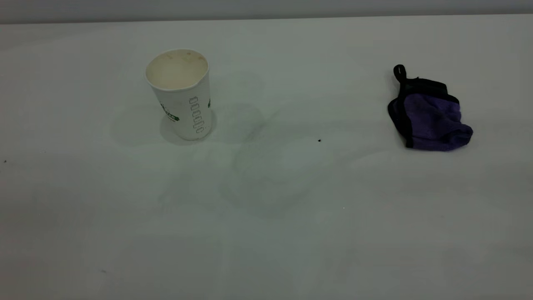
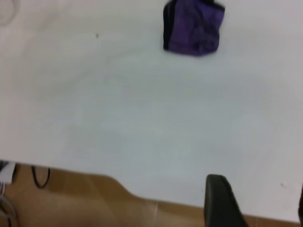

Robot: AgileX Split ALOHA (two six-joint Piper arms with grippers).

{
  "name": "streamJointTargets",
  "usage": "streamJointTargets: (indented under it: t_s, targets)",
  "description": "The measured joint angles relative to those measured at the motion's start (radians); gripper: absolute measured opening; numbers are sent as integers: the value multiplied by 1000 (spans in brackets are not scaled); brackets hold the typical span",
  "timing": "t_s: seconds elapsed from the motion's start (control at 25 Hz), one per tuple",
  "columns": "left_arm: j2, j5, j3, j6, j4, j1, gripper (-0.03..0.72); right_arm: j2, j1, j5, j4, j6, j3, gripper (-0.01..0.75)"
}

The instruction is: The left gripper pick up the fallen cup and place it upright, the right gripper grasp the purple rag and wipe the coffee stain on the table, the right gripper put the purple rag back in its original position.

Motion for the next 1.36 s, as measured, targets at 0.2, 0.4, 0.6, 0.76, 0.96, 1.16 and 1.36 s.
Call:
streamJointTargets:
  t_s: [0.2,0.4,0.6,0.76,0.96,1.16,1.36]
  targets:
    - [0,0,0,0,0,0,524,-73,0,4,0,0,0,430]
    - [0,0,0,0,0,0,524,-203,0,8,0,1,1,430]
    - [0,0,0,0,0,0,524,-270,0,22,1,1,1,430]
    - [0,0,0,0,0,0,524,-270,3,22,1,1,1,430]
    - [0,0,0,0,1,0,524,-270,6,22,1,1,1,430]
    - [0,0,0,0,1,0,524,-270,6,22,1,1,1,430]
    - [0,0,0,0,1,0,524,-271,6,22,1,1,1,430]
